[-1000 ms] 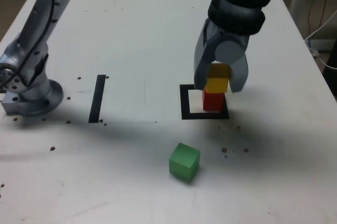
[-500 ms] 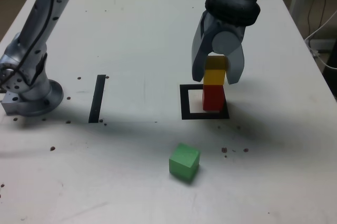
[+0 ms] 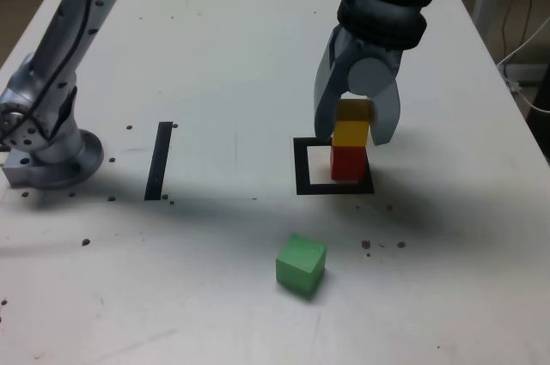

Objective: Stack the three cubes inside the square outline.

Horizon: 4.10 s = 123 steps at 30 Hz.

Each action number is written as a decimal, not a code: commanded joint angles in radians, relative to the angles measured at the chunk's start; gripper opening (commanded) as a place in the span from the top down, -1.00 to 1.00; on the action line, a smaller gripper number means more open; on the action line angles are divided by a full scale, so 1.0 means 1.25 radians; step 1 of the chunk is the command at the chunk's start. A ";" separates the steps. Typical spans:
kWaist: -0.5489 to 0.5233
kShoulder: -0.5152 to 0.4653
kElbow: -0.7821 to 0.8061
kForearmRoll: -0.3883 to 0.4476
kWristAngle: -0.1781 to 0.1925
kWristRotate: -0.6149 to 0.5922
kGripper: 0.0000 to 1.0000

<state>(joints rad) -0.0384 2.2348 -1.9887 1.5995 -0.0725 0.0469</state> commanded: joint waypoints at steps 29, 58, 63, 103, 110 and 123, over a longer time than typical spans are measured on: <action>0.003 0.039 -0.002 0.013 -0.018 0.016 -0.09; -0.042 -0.082 0.031 0.026 0.054 -0.012 -0.99; -0.107 -0.125 0.073 0.027 0.059 -0.042 -1.00; -0.341 -0.105 0.293 -0.198 -0.052 -0.112 -0.96; -0.345 -0.092 0.311 -0.231 -0.068 -0.102 -0.91; -0.350 -0.037 0.306 -0.245 -0.119 -0.083 -0.55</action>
<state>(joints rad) -0.4741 2.1815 -1.6036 1.2969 -0.2173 -0.0585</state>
